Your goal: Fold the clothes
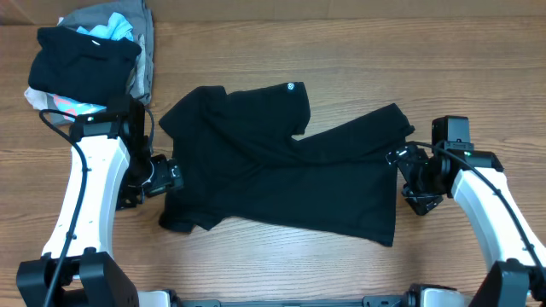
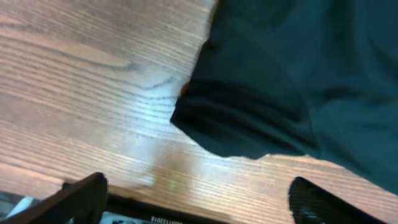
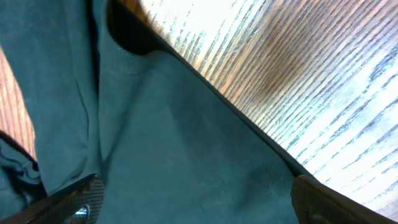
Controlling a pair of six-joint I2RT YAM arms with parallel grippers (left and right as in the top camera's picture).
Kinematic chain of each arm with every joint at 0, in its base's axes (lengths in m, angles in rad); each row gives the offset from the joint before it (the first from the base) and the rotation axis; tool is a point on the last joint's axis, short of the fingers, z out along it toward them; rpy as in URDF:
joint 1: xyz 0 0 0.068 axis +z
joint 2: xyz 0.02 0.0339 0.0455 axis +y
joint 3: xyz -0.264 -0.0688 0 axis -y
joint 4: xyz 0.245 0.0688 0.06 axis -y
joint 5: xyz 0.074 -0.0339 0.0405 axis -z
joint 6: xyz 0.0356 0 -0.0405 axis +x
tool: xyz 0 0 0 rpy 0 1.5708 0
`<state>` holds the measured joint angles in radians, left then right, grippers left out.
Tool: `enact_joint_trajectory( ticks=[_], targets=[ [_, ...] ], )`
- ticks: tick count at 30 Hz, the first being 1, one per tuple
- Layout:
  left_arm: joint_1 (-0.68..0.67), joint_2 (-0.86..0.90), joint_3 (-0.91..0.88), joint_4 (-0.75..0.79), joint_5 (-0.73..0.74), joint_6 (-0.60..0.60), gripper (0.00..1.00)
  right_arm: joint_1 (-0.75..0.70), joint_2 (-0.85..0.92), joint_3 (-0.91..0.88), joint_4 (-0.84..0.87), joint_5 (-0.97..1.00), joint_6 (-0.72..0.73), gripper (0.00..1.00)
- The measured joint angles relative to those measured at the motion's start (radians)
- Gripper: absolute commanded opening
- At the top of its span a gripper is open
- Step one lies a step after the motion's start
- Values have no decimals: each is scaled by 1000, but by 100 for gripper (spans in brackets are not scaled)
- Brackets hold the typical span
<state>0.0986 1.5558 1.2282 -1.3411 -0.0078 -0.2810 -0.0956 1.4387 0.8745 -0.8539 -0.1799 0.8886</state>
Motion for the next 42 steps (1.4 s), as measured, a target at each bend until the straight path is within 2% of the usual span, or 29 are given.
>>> enact_joint_trajectory(
  ticks=[6,10,14,20,24,27,32,36,39,42],
  targets=[
    [0,0,-1,95,116,61,100,0,27,0,30,0,0,100],
    [-2,0,-5,237,359,179,100,0,51,0,46,0,0,100],
    [-43,0,-5,380,469,191,100,0,58,0,49,0,0,100],
    [-187,34,-6,529,410,54,100,0,58,0,50,0,0,100],
    [-281,122,-5,626,389,11,100,0,58,0,52,-7,0,100],
    [-339,185,-3,690,391,-7,91,5,58,0,53,-14,0,100],
    [-385,222,-2,855,409,-34,91,7,58,0,58,-22,0,100],
    [-388,222,21,991,415,-69,85,8,58,0,58,-23,0,100],
    [-406,222,47,1031,384,-84,94,8,58,0,60,-23,0,100],
    [-449,235,97,992,317,-69,100,10,58,0,61,-23,0,100]
  ],
)
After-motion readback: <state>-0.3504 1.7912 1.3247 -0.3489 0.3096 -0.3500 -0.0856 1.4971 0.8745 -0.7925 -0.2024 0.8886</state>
